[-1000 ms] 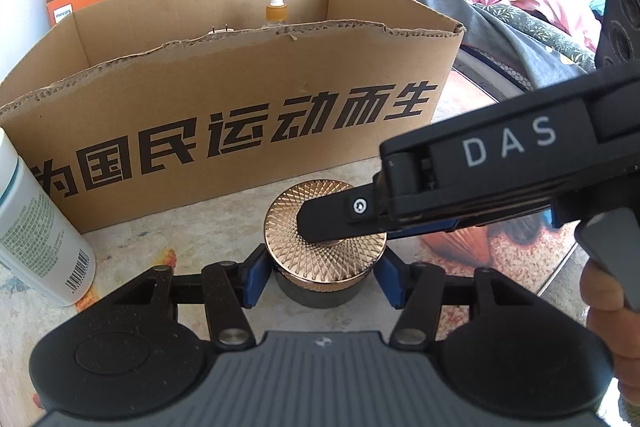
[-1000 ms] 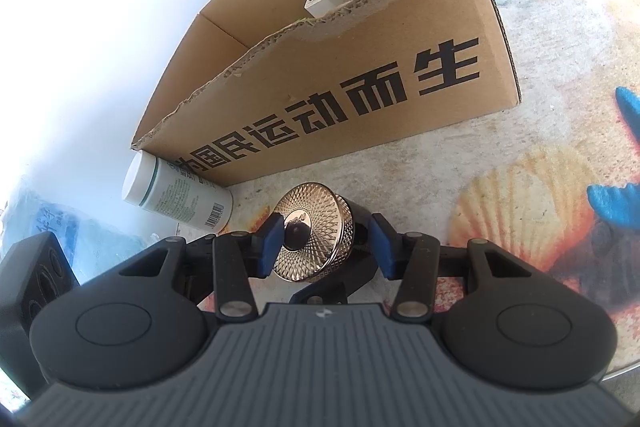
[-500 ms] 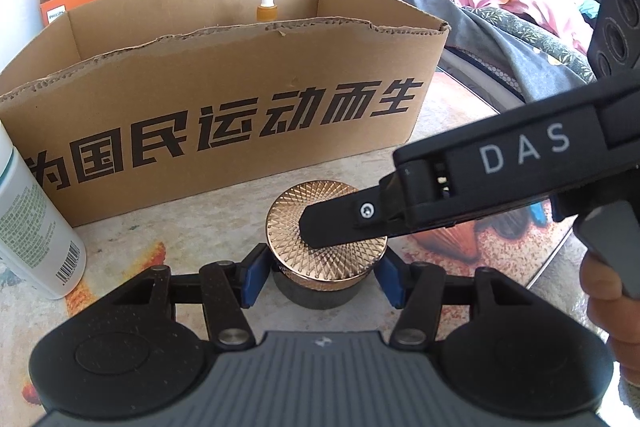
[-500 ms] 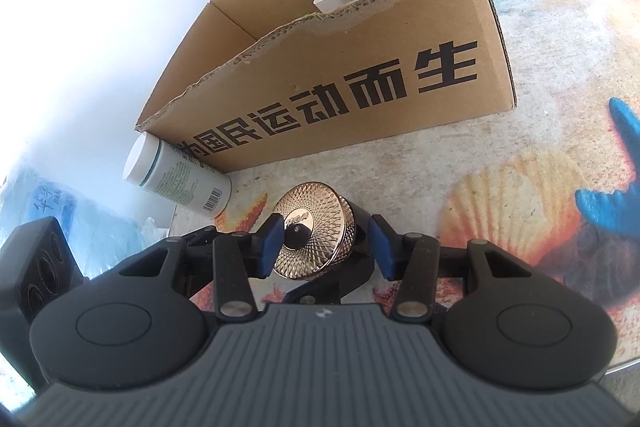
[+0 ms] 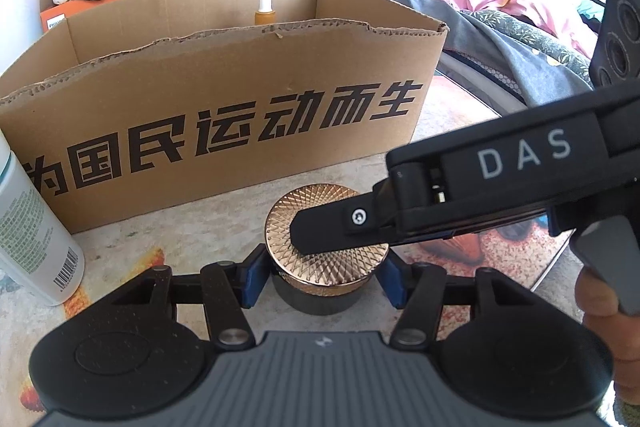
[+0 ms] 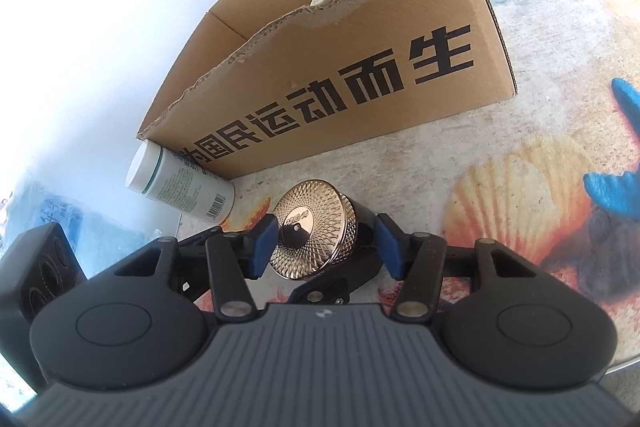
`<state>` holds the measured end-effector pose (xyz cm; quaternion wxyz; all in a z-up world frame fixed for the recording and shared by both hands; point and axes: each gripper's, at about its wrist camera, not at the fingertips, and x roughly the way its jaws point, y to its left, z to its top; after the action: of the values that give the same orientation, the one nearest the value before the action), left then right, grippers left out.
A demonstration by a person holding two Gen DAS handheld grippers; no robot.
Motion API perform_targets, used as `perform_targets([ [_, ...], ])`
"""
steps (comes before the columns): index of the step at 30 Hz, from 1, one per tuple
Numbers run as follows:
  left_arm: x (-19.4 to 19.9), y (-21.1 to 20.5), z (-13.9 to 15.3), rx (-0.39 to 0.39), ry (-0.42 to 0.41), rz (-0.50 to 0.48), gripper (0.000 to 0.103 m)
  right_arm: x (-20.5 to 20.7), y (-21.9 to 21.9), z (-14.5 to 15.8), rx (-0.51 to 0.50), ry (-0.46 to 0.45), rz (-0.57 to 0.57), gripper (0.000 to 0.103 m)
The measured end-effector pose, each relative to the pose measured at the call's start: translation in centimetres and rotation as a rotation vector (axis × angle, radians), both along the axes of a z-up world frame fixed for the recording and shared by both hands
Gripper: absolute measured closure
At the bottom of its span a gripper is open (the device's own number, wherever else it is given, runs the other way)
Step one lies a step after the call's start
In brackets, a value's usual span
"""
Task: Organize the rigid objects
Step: 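Carry the gold jar into the box and open the right gripper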
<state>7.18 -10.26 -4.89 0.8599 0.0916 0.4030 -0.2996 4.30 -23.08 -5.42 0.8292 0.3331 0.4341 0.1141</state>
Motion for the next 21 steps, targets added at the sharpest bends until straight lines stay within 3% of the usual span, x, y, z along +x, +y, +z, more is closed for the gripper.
perform_targets([
  [11, -1.0, -0.4, 1.5, 0.008, -0.026, 0.005, 0.046, -1.2, 0.4, 1.5, -0.03, -0.032, -0.025, 0.052],
  [21, -2.8, 0.5, 8.6, -0.028, -0.207, 0.063, 0.046, -2.3, 1.4, 9.4, -0.094, -0.242, 0.014, 0.052],
])
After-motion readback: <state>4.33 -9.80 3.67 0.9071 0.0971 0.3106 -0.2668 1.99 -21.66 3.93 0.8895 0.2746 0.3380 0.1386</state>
